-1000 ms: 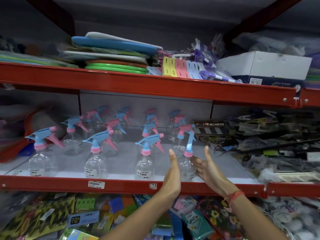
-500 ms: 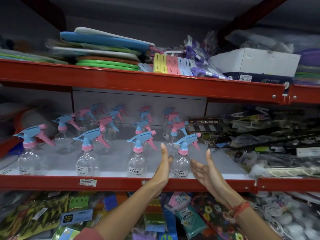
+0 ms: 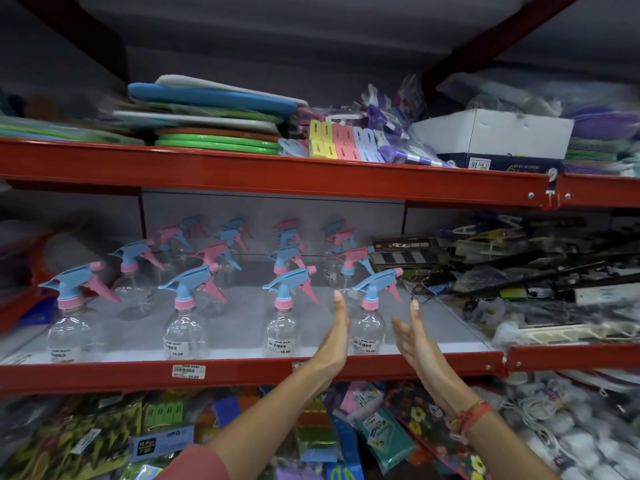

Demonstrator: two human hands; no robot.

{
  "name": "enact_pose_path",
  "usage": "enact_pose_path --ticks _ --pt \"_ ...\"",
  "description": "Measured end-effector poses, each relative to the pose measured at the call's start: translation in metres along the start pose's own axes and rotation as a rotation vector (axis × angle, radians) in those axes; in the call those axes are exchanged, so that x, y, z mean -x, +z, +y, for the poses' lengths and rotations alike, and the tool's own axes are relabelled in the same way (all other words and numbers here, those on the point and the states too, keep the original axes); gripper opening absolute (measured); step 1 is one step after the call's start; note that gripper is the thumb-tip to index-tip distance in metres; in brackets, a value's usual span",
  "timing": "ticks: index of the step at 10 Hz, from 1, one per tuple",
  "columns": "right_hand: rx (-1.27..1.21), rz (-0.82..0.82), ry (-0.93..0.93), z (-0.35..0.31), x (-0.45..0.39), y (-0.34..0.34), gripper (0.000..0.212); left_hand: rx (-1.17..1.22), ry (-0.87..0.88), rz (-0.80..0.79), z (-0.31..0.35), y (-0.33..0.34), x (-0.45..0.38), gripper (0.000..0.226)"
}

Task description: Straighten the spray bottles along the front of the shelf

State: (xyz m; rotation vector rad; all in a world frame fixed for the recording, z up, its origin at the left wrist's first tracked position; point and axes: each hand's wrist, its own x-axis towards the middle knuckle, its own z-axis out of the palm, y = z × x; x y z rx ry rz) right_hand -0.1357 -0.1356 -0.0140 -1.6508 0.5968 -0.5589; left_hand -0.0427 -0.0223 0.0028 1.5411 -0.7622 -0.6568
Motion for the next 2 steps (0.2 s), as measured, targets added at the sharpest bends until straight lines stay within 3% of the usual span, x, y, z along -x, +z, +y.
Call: enact_pose_path --ticks 1,2 --pt "0.1 0.255 -0.229 -0.008 0.021 0.013 0.082 -0.171 0.064 0.038 -0.002 -0.008 0.023 0.09" --pt "0.166 0.373 -0.583 -0.036 0.047 0.033 0.05 -0.225 0.327 0.178 0.01 -0.029 0.053 0.071"
